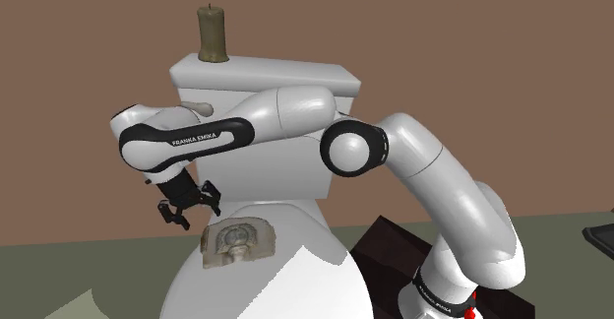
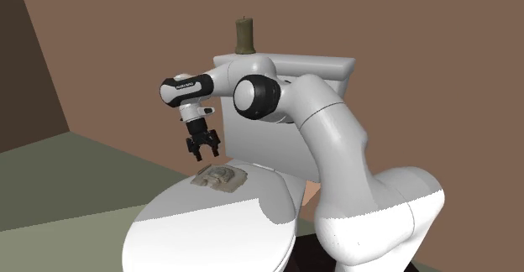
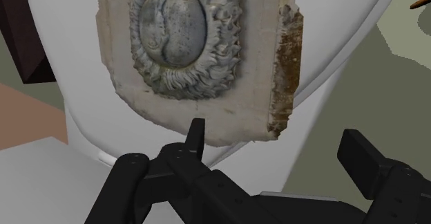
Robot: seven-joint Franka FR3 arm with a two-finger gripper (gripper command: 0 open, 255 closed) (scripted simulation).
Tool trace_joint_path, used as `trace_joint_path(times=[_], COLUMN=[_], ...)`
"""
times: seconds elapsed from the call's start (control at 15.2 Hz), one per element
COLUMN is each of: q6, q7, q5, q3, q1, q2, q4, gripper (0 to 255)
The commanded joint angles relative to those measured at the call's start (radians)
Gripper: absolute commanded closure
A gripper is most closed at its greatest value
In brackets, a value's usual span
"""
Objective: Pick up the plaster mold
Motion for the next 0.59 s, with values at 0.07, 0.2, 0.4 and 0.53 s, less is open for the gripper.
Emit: trace_joint_path(times=[0.07,0.2,0.4,0.53], q6=[0.023,0.029,0.028,0.029], q7=[0.001,0.002,0.002,0.002], q5=[-0.004,-0.005,-0.005,-0.005], q3=[-0.004,-0.004,-0.004,-0.004], q1=[0.002,0.001,0.003,0.002], q2=[0.022,0.025,0.026,0.025], q4=[-0.001,-0.005,-0.003,-0.004], gripper=[0,0,255,255])
